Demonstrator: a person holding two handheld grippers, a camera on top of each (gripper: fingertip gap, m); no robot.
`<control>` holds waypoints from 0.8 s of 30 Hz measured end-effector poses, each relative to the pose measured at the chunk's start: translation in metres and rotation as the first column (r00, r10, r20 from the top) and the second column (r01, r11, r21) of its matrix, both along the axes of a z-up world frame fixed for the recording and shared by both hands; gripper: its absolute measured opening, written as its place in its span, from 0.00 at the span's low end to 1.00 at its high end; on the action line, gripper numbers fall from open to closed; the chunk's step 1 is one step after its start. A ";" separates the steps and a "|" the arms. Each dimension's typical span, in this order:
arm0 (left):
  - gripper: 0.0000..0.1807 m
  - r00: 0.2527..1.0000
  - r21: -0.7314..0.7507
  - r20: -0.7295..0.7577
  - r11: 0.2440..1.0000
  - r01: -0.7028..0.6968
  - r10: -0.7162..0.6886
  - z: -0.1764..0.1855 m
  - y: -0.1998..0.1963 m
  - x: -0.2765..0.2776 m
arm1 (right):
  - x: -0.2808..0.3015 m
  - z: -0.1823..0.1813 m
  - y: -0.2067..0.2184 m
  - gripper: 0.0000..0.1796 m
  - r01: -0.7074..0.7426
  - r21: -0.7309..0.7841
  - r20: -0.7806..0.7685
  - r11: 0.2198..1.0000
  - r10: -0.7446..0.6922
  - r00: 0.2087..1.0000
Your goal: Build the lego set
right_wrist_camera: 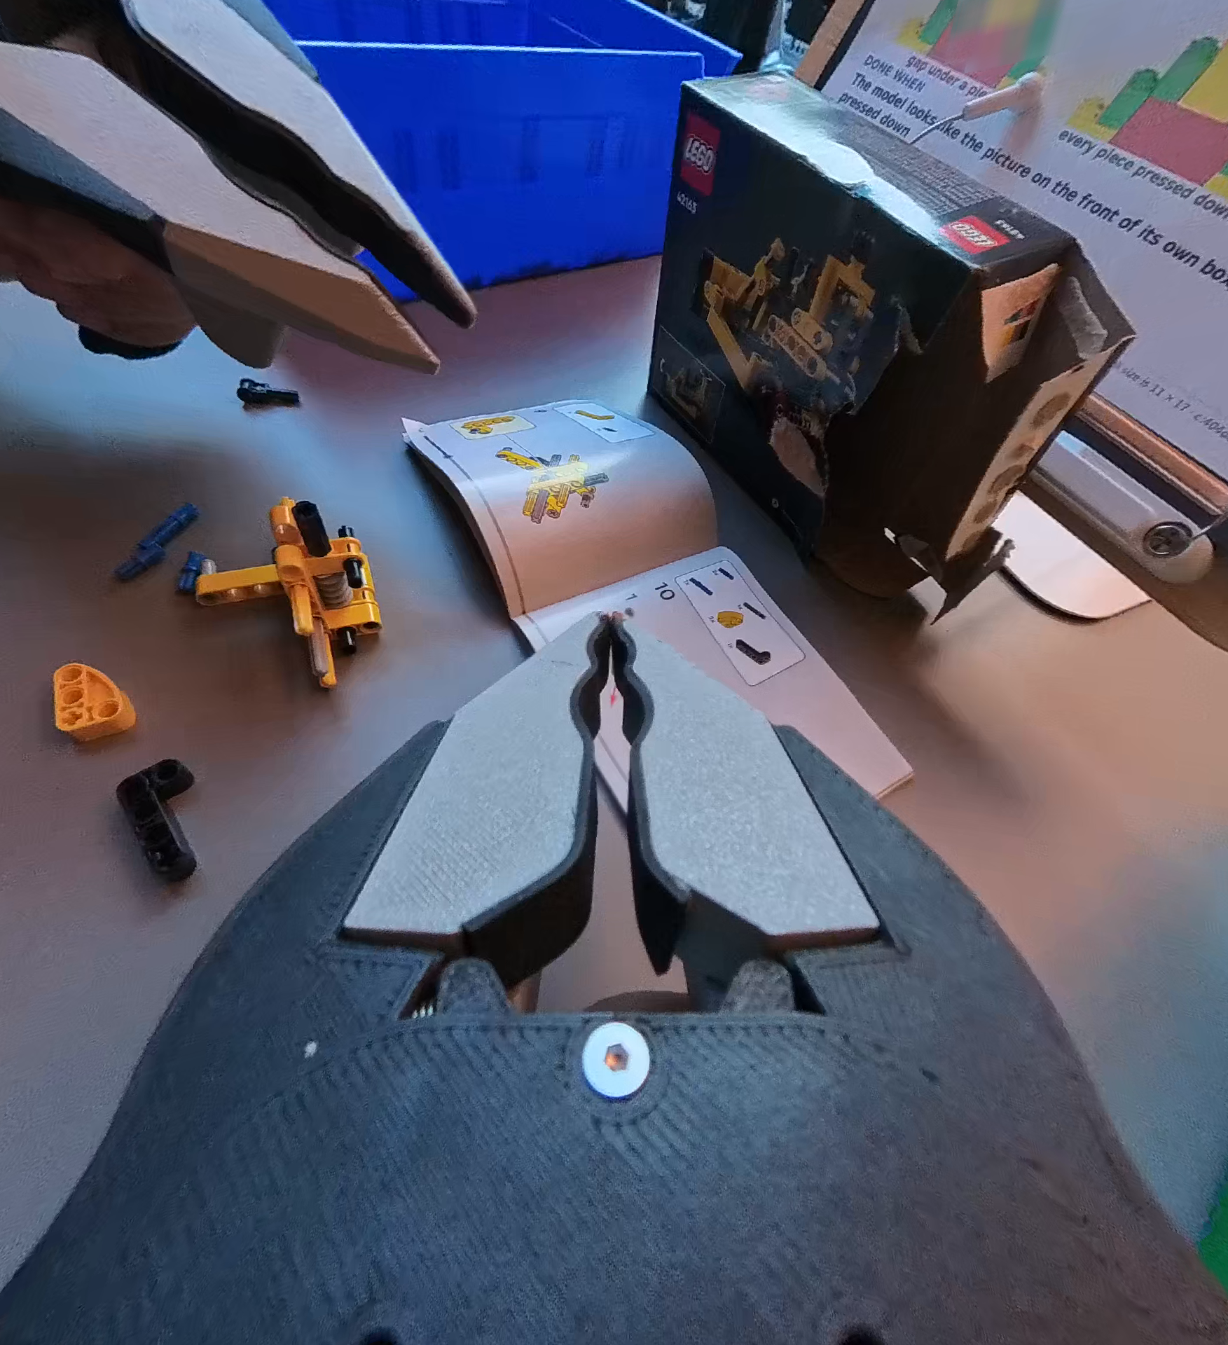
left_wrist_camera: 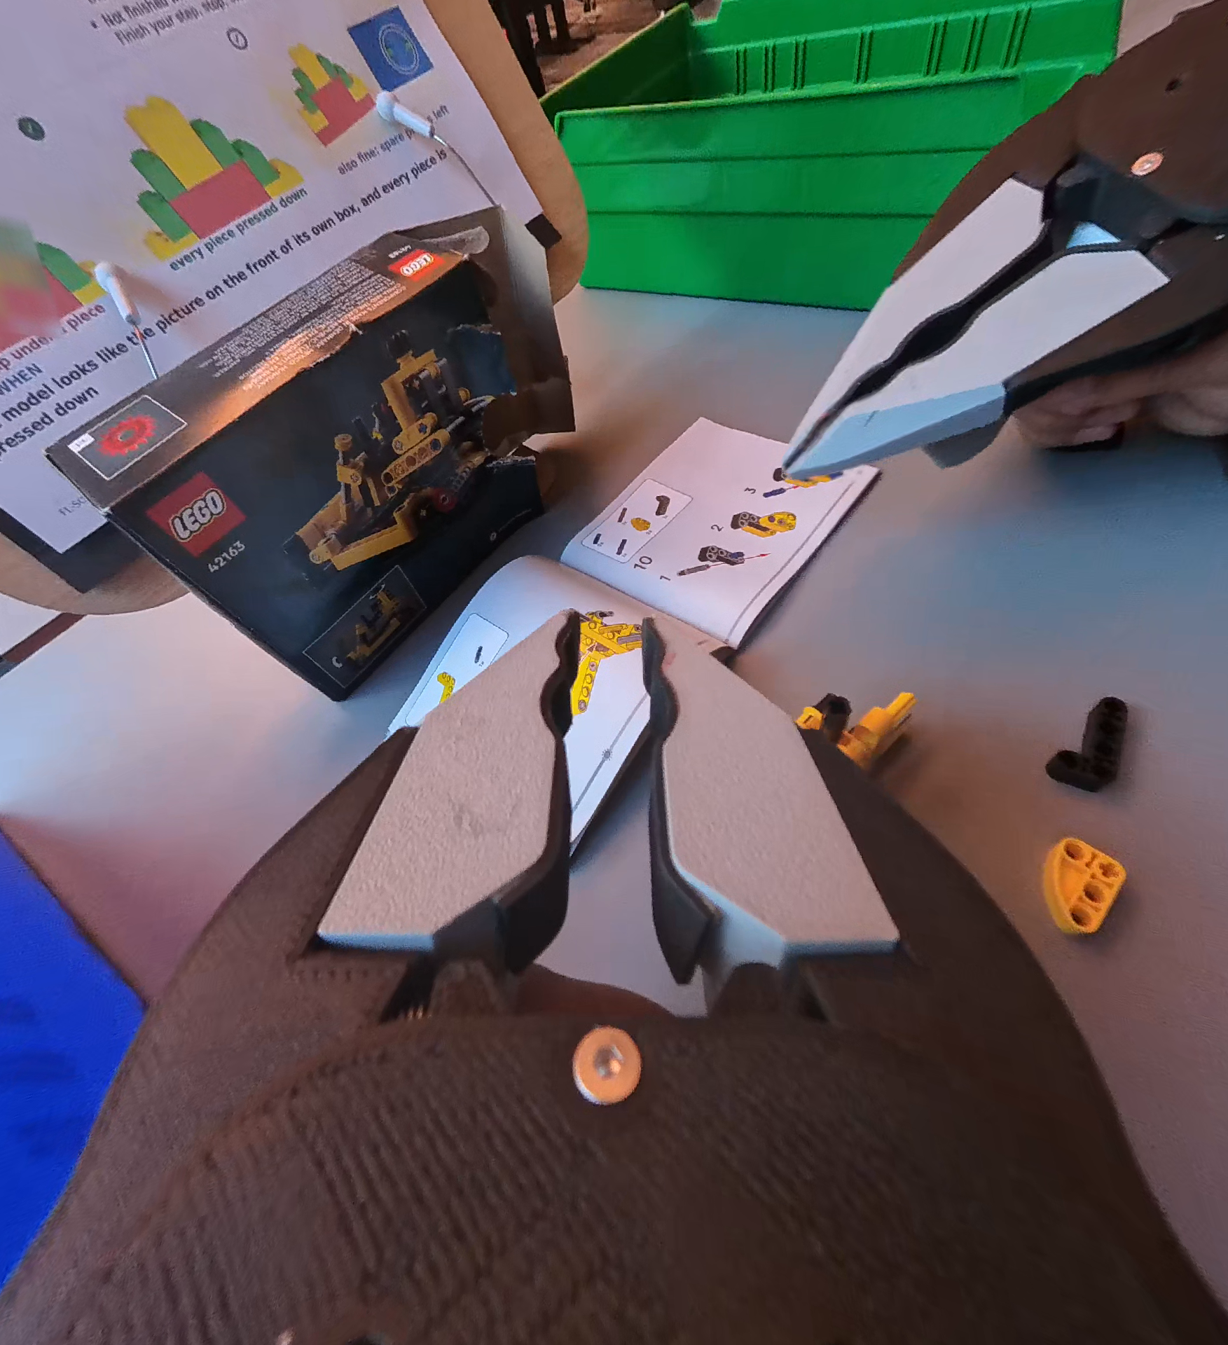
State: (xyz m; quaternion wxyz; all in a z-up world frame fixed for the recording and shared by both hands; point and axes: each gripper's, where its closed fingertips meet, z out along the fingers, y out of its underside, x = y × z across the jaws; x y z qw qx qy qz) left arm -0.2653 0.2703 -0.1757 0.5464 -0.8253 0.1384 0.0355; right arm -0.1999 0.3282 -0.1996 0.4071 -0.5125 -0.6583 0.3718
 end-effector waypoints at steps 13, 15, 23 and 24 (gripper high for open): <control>0.07 1.000 0.035 -0.018 0.999 -0.003 0.004 0.006 -0.001 0.002 | 0.002 0.006 -0.009 0.00 -0.045 -0.070 -0.034 0.997 0.043 0.999; 0.07 1.000 0.031 -0.020 0.999 -0.009 0.009 0.004 0.000 0.000 | 0.003 0.006 -0.011 0.00 -0.062 -0.076 -0.030 0.995 0.060 0.998; 0.06 0.999 0.040 -0.019 0.999 -0.027 0.028 0.006 0.000 -0.005 | 0.004 0.005 -0.016 0.00 -0.093 -0.097 -0.021 0.991 0.091 0.996; 0.06 0.999 0.044 -0.020 0.999 -0.028 0.028 0.008 0.000 -0.004 | 0.003 0.004 -0.016 0.00 -0.094 -0.093 -0.017 0.991 0.093 0.996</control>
